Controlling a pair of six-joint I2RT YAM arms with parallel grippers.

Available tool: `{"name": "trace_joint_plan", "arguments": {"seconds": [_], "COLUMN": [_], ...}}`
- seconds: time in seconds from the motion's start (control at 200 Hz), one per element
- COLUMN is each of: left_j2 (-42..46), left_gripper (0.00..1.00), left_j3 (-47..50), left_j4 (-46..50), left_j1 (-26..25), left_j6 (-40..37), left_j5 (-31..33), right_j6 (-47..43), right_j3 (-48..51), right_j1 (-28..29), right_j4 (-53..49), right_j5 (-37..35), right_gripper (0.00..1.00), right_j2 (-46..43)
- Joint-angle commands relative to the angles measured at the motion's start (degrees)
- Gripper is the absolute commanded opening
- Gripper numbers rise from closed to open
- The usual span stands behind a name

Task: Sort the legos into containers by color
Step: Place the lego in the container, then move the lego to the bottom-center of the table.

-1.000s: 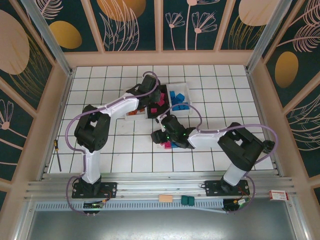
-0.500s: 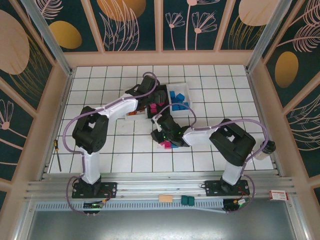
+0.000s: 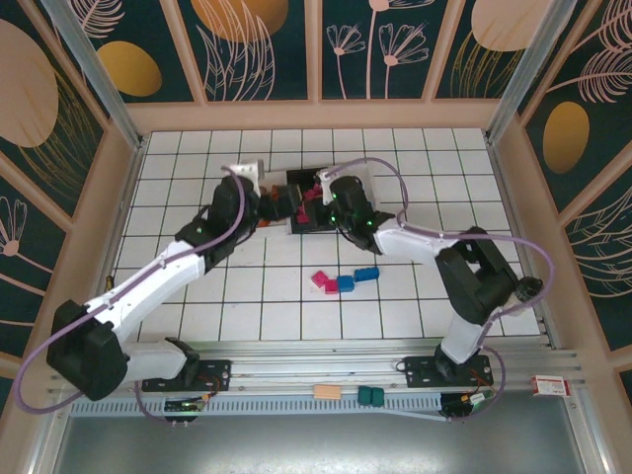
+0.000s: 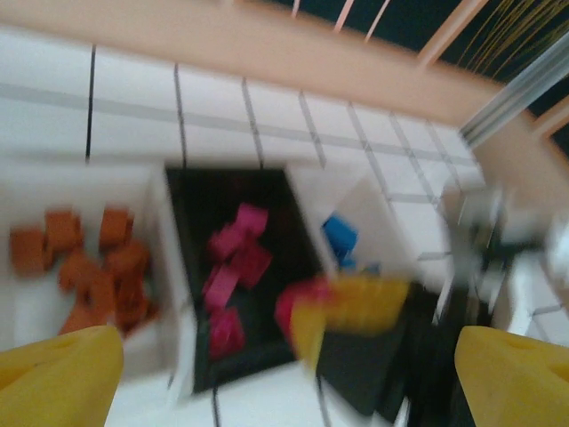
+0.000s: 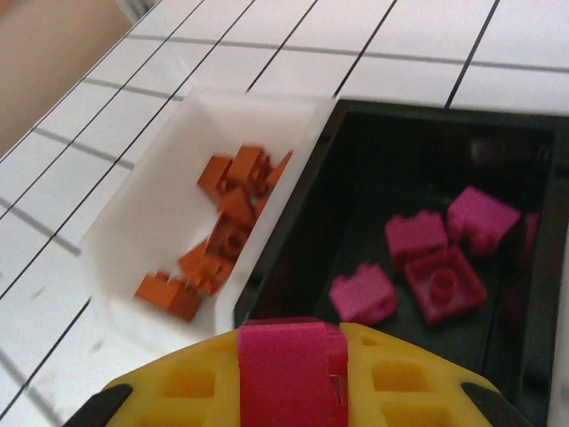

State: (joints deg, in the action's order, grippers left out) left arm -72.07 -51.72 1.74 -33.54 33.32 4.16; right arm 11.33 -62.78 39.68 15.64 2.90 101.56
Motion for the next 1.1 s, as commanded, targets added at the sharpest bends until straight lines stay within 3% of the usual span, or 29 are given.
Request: {"name": "trace_joint_plan", "arguments": {"seconds": [0.0, 0.07, 0.19, 0.275, 0.676, 0.821, 1.096], "left_j2": [3.22, 5.26, 5.73, 2.92, -13.87, -16.18, -22.01], "left_gripper": [0.96, 0.97, 0.99, 0.99, 0.87, 0.84, 0.67], "left_j3": [8.58, 12.81, 17.77, 18.02, 13.07, 11.51, 8.97], "left_j4": [-1.82, -2.19, -4.76, -5.98, -8.35, -7.63, -2.63], "left_j1": [-0.59, -1.4, -3.4, -6.39, -13.98, -16.1, -16.12], "left_j6": [4.55, 5.59, 6.06, 4.55, -0.27, -1.31, -1.13], "left_j5": [-2.99, -3.42, -4.87, -5.06, -7.3, -5.36, -0.68], "right_j6": [1.36, 2.13, 3.01, 3.47, 7.28, 8.13, 8.01], "right_j3": [-5.4, -8.06, -9.44, -8.32, 10.75, 14.45, 16.54], "right_j1": [-1.06, -1.79, -2.07, -1.89, -2.18, -2.56, -2.85], "right_j4": [-3.51, -4.45, -4.05, -3.45, -1.53, -1.67, -2.37], "right_j5": [-1.74, -2.13, -1.37, -1.31, -3.51, -3.99, -6.71], "right_gripper": [0.17, 0.24, 0.49, 0.56, 0.58, 0.58, 0.58], "right_j2": [5.7, 7.95, 7.63, 4.93, -14.94, -18.46, -21.92]}}
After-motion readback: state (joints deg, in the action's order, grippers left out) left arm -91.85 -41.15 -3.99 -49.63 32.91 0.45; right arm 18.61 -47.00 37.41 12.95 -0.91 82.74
